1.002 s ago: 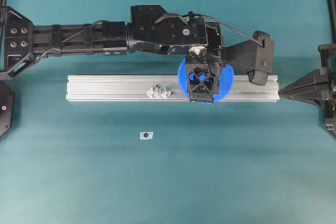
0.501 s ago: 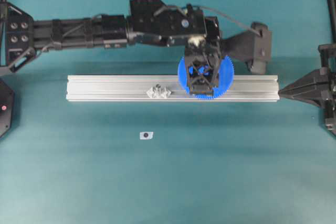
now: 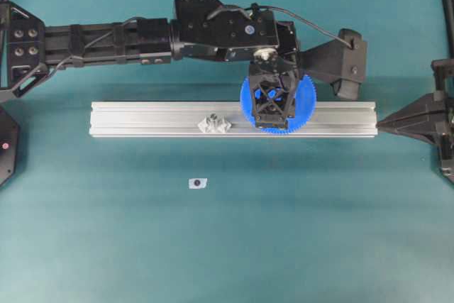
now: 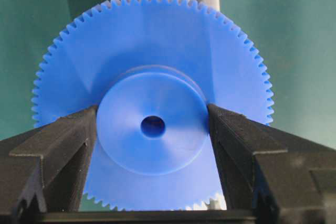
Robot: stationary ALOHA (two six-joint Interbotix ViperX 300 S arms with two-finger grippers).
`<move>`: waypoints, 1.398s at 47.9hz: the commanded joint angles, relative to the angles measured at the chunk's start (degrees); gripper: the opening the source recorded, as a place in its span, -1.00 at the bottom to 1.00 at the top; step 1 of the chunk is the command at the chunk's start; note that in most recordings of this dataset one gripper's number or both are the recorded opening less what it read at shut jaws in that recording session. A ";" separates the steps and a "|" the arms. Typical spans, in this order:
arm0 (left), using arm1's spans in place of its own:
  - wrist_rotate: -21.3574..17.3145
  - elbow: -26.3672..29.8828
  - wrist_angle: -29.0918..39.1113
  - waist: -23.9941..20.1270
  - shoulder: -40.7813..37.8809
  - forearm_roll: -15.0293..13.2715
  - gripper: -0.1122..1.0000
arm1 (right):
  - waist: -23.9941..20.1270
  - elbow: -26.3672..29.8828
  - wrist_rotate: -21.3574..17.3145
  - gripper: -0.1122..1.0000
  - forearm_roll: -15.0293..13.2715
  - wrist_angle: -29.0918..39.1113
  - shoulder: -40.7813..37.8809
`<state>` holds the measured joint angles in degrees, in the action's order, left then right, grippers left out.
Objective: Find the location of the shaft and insert the large gear.
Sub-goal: 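Align the gear's bore with the right shaft and push it on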
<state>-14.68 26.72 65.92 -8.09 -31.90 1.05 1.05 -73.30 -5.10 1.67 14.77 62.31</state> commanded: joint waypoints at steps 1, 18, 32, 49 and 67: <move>0.00 0.62 -0.18 -1.32 1.05 0.26 0.47 | 0.18 0.62 -0.35 -0.80 -0.09 -0.35 -0.18; -0.18 0.79 -0.79 -1.32 1.32 0.26 0.47 | 0.18 0.62 -0.35 -0.80 -0.09 -0.35 -0.26; 0.35 1.05 -0.97 -1.32 1.41 0.26 0.47 | 0.18 0.70 -0.35 -0.80 -0.09 -0.35 -0.26; 0.79 1.41 -0.97 -0.88 1.49 0.26 0.60 | 0.18 0.70 -0.44 -0.80 -0.09 -0.26 -0.26; 1.67 3.25 -0.26 -0.26 1.58 0.26 0.74 | 0.18 0.97 -0.44 -0.80 -0.09 -0.26 -0.26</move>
<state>-13.18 27.69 65.57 -8.17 -31.99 1.14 1.05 -73.30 -5.01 1.67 14.77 62.40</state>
